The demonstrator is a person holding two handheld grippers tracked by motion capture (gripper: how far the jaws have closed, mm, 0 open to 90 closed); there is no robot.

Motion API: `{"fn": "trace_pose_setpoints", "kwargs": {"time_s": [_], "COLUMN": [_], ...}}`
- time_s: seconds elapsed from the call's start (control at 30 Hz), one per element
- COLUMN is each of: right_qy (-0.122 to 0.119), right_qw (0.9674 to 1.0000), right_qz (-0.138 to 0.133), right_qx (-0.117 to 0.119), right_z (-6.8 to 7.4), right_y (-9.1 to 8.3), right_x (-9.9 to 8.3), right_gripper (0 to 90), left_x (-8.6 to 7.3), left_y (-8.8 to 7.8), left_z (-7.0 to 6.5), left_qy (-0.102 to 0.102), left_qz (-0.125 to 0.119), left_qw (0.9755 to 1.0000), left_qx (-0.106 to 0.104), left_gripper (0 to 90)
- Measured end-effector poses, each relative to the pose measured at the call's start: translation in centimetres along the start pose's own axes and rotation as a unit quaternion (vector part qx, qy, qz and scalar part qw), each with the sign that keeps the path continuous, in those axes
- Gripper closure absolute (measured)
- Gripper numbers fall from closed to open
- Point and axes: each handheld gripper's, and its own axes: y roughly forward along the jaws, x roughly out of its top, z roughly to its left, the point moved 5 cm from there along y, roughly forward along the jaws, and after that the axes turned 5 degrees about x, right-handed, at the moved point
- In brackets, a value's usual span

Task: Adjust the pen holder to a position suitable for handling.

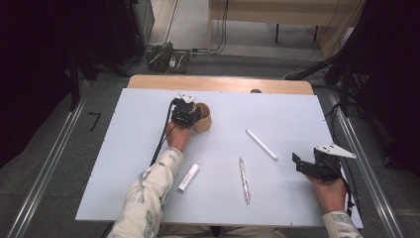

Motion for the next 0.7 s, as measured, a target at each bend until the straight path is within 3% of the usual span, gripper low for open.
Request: {"fn": "trace_pose_setpoints", "kwargs": {"time_s": [0.2, 0.7], "right_qy": [-0.002, -0.004], "right_qw": [1.0000, 1.0000], "right_qz": [-0.001, 0.001], "right_qx": [-0.001, -0.001], "right_z": [-0.1, 0.3], "right_y": [0.0, 0.0], "right_x": [0.0, 0.0], "right_gripper": [16.2, 16.2], "left_x": [-0.2, -1.5], "left_y": [-0.6, -3.4], "left_z": [-1.2, -4.3], "left_qy": [0.023, 0.046], "left_qz": [-0.001, -0.012], "left_qw": [0.9996, 0.9968], "left_qx": [-0.016, -0.064], "left_gripper": [67.3, 67.3]}}
